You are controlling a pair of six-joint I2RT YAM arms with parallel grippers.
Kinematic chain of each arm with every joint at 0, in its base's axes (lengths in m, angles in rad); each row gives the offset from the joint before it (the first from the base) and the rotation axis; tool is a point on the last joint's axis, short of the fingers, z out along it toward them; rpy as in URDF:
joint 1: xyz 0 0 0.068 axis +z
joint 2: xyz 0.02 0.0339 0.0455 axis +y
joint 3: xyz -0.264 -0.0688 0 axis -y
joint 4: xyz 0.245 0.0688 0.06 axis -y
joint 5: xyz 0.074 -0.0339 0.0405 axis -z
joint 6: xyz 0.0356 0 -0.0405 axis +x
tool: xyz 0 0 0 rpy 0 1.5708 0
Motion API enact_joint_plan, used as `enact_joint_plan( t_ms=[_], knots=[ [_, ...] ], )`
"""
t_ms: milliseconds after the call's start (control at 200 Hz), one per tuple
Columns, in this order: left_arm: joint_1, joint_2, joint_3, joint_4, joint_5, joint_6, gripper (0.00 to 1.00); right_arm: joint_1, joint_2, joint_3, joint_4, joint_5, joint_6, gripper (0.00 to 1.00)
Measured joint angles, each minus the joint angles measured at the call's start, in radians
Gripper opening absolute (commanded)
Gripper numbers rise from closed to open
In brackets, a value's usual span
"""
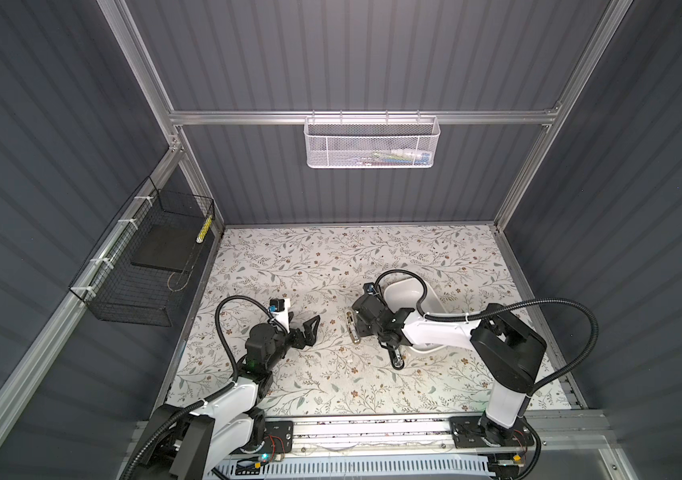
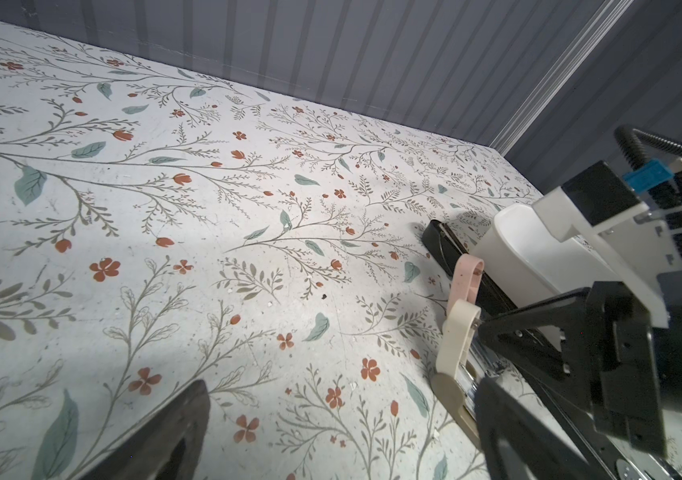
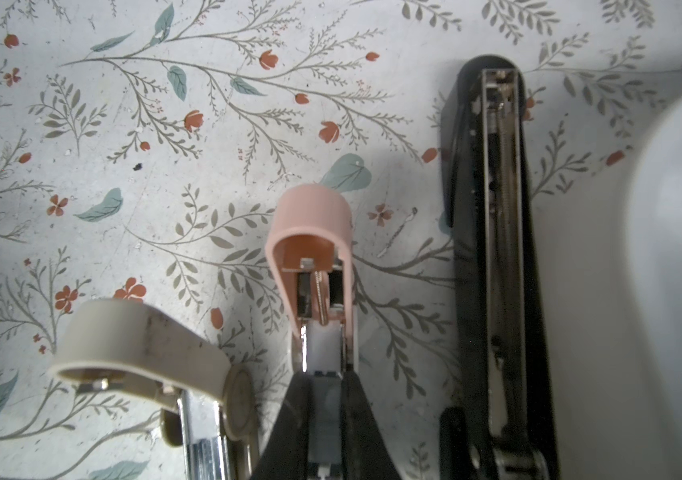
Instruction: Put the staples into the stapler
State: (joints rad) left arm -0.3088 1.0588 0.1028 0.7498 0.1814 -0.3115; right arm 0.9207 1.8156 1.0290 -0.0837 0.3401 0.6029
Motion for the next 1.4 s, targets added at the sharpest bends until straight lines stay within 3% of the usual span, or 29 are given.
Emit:
enact_joint_plan(
  t_ms=[1401],
  knots=[
    [-0.006,0.005,0.000,0.000,0.003,0.000,0.99,0.016,0.006,0.016,-0.029,0.016,0.023,0.00]
  ],
)
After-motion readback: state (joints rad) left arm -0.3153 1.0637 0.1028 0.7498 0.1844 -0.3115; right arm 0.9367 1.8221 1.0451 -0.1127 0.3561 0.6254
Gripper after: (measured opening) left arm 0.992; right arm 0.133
